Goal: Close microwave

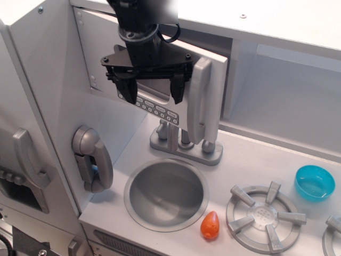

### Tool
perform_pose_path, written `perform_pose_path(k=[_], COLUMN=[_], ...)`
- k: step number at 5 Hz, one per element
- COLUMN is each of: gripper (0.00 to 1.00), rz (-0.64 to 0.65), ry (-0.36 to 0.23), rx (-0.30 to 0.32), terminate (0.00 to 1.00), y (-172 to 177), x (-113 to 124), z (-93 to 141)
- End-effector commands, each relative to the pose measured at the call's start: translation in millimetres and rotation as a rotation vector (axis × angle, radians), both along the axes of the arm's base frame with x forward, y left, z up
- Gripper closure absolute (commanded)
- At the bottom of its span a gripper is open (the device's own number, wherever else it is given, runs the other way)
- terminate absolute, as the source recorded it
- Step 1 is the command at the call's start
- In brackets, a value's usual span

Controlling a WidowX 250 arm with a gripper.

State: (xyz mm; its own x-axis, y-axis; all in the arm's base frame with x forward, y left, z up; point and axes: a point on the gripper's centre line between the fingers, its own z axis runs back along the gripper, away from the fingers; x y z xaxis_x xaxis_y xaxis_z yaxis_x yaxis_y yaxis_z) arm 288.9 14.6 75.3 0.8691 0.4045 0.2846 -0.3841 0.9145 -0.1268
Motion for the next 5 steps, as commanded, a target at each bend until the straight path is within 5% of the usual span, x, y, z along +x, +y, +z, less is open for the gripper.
perform_pose_path(k=[1, 3, 4, 5], gripper=[0.00, 0.00, 0.00, 0.00], rz=[0.017, 0.036, 0.032, 0.047], ry=[-0.268, -0.380, -0.382, -0.163], rx=[-0.067, -0.067, -0.052, 0.004], terminate=[0.00, 0.00, 0.00, 0.00], y=[11, 15, 17, 25], x=[25, 34, 26, 5], z=[39, 45, 43, 38])
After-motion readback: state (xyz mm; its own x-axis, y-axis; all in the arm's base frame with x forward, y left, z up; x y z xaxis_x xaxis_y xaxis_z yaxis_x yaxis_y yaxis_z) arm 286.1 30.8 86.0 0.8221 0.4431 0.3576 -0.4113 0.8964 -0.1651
